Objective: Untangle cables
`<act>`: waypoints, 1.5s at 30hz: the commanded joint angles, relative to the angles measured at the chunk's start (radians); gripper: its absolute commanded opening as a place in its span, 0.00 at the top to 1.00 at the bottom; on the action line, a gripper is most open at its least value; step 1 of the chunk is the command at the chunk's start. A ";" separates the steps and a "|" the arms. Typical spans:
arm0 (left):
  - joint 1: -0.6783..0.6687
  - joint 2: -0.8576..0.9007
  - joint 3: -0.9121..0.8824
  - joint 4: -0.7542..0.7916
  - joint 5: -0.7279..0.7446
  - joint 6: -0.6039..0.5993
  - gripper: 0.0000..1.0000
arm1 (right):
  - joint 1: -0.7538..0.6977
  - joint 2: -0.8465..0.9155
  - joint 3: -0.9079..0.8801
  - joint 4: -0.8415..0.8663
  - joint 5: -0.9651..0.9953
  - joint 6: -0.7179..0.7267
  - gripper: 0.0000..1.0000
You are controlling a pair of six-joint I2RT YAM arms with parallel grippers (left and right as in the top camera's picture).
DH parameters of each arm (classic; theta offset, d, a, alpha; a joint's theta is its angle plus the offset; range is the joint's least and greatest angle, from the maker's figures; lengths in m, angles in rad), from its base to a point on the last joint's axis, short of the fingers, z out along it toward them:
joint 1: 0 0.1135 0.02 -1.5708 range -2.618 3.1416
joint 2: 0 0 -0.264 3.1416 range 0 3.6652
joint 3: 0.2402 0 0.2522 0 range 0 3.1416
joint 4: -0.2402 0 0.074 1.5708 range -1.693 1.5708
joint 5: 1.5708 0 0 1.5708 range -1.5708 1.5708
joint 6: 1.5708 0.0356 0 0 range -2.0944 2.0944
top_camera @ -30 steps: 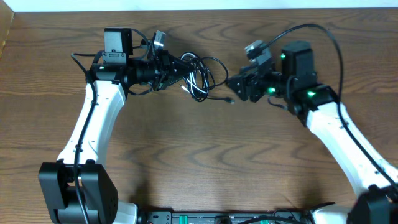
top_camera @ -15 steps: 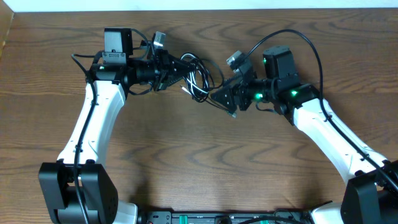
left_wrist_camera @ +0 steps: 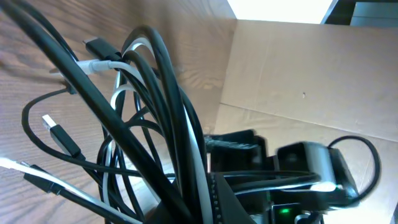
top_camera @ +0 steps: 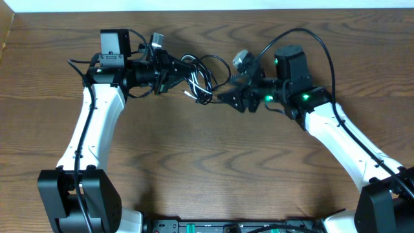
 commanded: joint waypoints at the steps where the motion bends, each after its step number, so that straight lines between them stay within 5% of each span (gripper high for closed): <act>1: 0.001 0.006 0.004 -0.001 0.052 -0.039 0.92 | 0.013 0.006 0.005 0.058 -0.012 0.062 0.37; 9: 0.000 0.006 0.004 0.000 0.101 -0.100 0.92 | 0.049 0.019 0.005 0.060 0.074 0.102 0.47; 18: -0.010 0.006 0.004 -0.001 0.111 -0.099 0.92 | 0.060 0.019 0.005 0.170 0.182 0.115 0.98; 28: -0.040 0.006 0.004 -0.001 0.090 -0.025 0.93 | 0.012 0.007 0.005 0.425 0.189 0.234 0.99; 36: -0.040 0.006 0.004 -0.002 -0.095 0.008 0.92 | -0.118 -0.107 0.005 0.595 0.144 0.401 0.99; 45: -0.040 0.006 0.004 -0.015 -0.171 0.060 0.92 | -0.287 -0.238 0.005 0.609 0.108 0.423 0.99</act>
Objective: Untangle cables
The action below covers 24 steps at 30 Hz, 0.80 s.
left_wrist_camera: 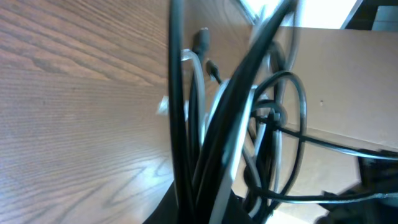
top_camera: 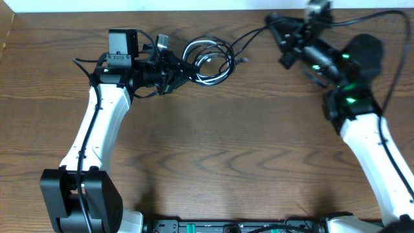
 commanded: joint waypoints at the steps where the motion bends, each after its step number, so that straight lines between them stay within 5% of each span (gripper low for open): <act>1: 0.004 0.006 0.004 -0.029 -0.090 0.059 0.92 | -0.064 -0.042 0.008 0.015 0.010 0.032 0.99; 17: -0.032 0.006 0.004 -0.306 -0.819 0.182 0.92 | -0.146 -0.055 0.008 0.090 -0.043 0.032 0.99; 24: -0.064 0.006 0.004 -0.315 -0.895 0.227 0.92 | -0.148 -0.055 0.008 0.299 -0.013 0.036 0.99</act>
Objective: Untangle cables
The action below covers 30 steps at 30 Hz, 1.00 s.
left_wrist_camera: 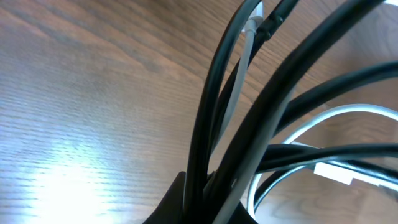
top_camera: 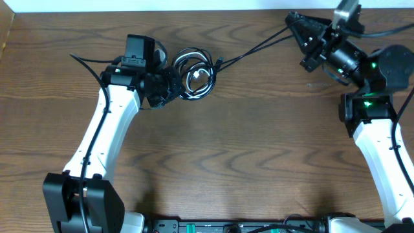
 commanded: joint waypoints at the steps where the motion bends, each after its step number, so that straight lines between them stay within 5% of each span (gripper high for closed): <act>1: 0.021 0.024 -0.023 -0.029 -0.302 0.055 0.92 | -0.046 -0.035 0.046 0.091 0.187 0.024 0.99; 13: -0.019 0.024 -0.023 -0.026 -0.350 0.125 0.92 | -0.063 -0.035 0.046 -0.006 0.297 -0.245 0.99; 21: -0.019 0.024 -0.023 -0.026 -0.400 0.125 0.93 | -0.124 -0.035 0.046 0.002 0.405 -0.294 0.99; 30: -0.019 0.024 -0.023 -0.022 -0.399 0.125 0.92 | -0.123 -0.035 0.046 -0.340 0.359 -0.294 0.95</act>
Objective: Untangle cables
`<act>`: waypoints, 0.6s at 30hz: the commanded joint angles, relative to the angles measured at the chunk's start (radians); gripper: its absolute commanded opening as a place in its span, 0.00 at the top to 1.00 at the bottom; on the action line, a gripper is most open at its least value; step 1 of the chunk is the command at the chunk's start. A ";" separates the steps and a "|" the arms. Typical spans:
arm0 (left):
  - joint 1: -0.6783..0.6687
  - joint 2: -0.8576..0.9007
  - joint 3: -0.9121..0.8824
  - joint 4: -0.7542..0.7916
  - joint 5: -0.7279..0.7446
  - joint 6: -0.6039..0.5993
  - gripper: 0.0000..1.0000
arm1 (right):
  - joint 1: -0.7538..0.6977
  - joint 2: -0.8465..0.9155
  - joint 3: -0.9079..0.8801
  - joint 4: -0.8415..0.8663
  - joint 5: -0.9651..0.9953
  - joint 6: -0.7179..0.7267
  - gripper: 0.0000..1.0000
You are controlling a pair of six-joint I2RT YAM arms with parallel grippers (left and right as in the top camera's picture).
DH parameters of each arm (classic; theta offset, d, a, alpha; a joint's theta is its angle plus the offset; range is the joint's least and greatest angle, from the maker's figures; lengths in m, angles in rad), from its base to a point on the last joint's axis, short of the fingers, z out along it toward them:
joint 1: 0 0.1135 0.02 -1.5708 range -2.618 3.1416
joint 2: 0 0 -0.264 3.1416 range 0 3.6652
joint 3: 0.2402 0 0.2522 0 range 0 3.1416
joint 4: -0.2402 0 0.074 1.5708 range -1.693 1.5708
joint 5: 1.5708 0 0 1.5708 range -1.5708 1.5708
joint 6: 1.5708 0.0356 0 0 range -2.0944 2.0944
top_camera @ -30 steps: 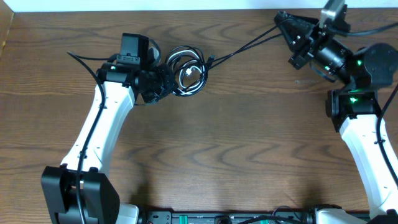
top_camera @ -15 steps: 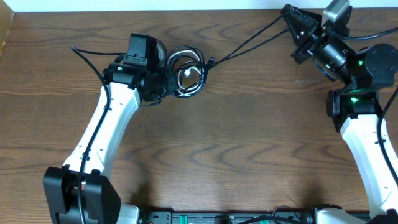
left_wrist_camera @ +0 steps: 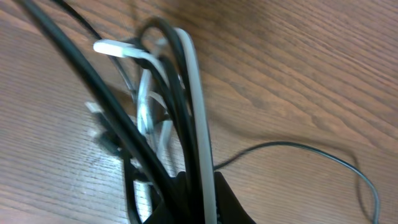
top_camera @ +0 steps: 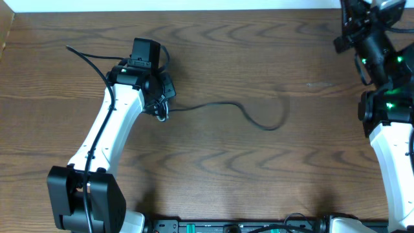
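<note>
My left gripper (top_camera: 162, 105) points down at the table and is shut on a bundle of black and white cables (left_wrist_camera: 180, 93); its fingers (left_wrist_camera: 230, 199) pinch the strands at the bottom of the left wrist view. From the bundle a single thin black cable (top_camera: 233, 107) trails right across the wood and hooks up to a free end (top_camera: 283, 97); it also shows in the wrist view as a thin black cable (left_wrist_camera: 298, 146). My right gripper (top_camera: 346, 27) is raised at the far right corner, open, with no cable in it.
The brown wooden table (top_camera: 213, 175) fills the overhead view. A thin black wire (top_camera: 81, 55) runs out to the left behind the left arm. A cardboard edge (top_camera: 5, 32) stands at the far left.
The right gripper held a black cable stretched from the bundle; now that cable lies loose on the table and the gripper is further right. The left gripper has turned downward, covering the bundle.
Both grippers were close together at the tangle near the table's far middle. Then the right gripper was at the far right with a black strand stretched from the left gripper's coil. The strand was drawn longer, and now lies free on the table.
</note>
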 commanded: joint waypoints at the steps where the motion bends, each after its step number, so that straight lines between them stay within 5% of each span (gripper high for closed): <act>1: 0.003 0.002 -0.003 0.003 -0.029 0.013 0.93 | 0.004 -0.006 0.012 -0.109 -0.012 -0.014 0.93; 8: 0.003 0.002 -0.003 0.003 -0.030 0.012 0.93 | 0.004 -0.006 0.012 -0.439 -0.019 -0.014 0.78; 18: -0.013 0.002 -0.003 -0.071 -0.180 -0.108 0.93 | 0.006 0.014 0.012 -0.685 -0.018 -0.014 0.73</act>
